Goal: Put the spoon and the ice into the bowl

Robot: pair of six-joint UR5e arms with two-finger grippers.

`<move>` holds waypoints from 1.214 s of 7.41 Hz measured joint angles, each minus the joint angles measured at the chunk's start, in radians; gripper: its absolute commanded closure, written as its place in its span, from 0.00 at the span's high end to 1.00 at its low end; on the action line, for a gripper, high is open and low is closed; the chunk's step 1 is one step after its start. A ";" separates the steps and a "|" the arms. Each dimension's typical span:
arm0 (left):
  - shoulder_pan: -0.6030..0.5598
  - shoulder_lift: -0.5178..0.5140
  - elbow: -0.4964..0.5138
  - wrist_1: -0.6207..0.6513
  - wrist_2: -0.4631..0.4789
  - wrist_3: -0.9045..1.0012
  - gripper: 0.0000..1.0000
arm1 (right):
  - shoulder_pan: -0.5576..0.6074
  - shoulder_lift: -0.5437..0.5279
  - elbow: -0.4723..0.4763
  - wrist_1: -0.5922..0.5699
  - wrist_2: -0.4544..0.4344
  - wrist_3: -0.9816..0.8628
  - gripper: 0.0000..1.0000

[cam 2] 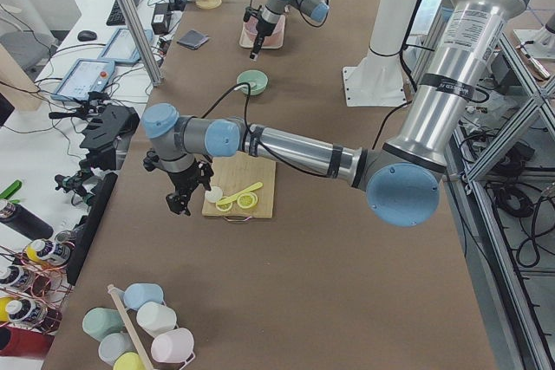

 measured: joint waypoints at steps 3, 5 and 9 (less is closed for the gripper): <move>-0.017 0.018 0.018 -0.001 -0.001 0.018 0.99 | -0.090 0.092 -0.127 0.004 -0.079 0.036 0.37; -0.017 0.022 0.021 0.001 -0.001 0.017 0.99 | -0.118 0.099 -0.140 0.006 -0.099 0.040 1.00; -0.016 0.061 0.012 -0.002 -0.003 0.017 0.99 | -0.087 0.122 -0.135 0.000 -0.052 0.063 1.00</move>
